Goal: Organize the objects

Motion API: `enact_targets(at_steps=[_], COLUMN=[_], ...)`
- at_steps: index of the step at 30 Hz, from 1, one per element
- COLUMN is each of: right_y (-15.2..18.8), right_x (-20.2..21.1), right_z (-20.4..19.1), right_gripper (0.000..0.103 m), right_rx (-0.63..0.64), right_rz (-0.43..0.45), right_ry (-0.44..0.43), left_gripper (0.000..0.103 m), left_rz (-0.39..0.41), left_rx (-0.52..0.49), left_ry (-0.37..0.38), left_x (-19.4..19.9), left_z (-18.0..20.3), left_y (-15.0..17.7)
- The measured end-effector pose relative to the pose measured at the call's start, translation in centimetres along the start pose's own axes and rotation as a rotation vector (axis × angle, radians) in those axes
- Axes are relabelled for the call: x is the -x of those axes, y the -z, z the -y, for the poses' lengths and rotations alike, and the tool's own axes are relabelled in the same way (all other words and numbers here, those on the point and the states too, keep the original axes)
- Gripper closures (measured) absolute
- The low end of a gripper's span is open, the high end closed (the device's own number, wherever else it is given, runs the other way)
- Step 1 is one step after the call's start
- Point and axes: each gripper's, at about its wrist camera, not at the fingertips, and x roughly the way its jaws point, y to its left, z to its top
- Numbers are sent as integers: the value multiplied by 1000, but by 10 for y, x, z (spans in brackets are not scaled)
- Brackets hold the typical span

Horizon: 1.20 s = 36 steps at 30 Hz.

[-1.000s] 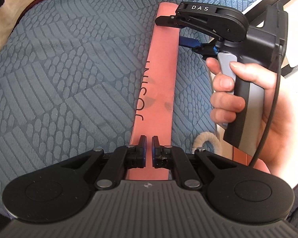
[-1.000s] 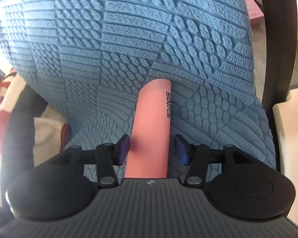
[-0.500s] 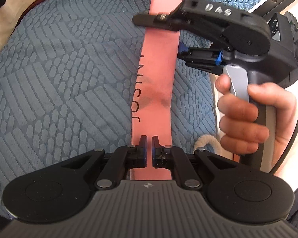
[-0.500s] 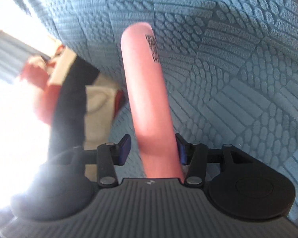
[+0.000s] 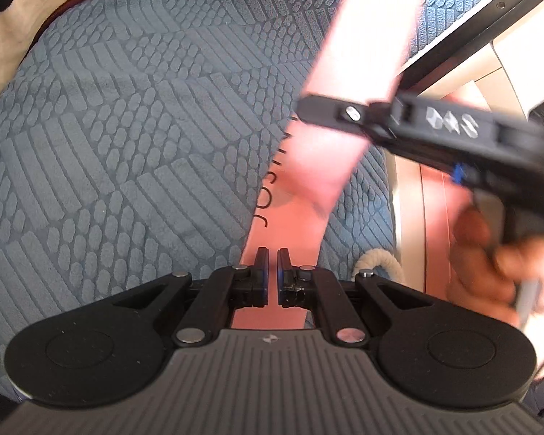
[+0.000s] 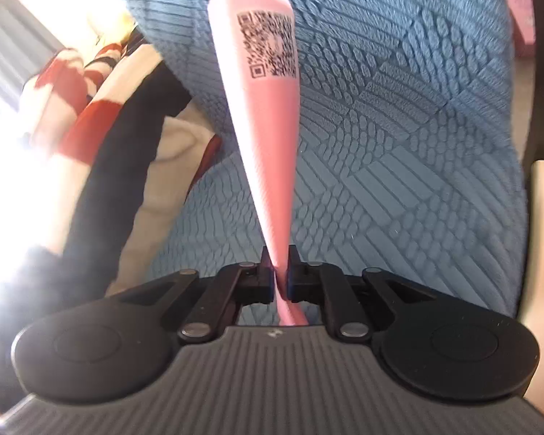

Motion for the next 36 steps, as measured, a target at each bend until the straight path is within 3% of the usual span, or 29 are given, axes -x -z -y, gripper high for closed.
enact_targets(at_steps=[15,19,28,36], right_y=[64,79,108,126], right_x=[50,45,34,28], right_z=[-40,-62,-94,-106], right_gripper=[95,95,95,95], right_rx=[175,312,529,669], right_rz=[103,109,127,134], right_ry=[212,304,412,460], left_gripper=[96,96,96,96], left_rz=[18,17,4,-17], left_rx=[2,6,76,169], left_ry=[-2,-1,32,78], left_x=[5,3,1,-3], left_z=[-2,-1,-10,-21], left_y=[6,4,1,-3])
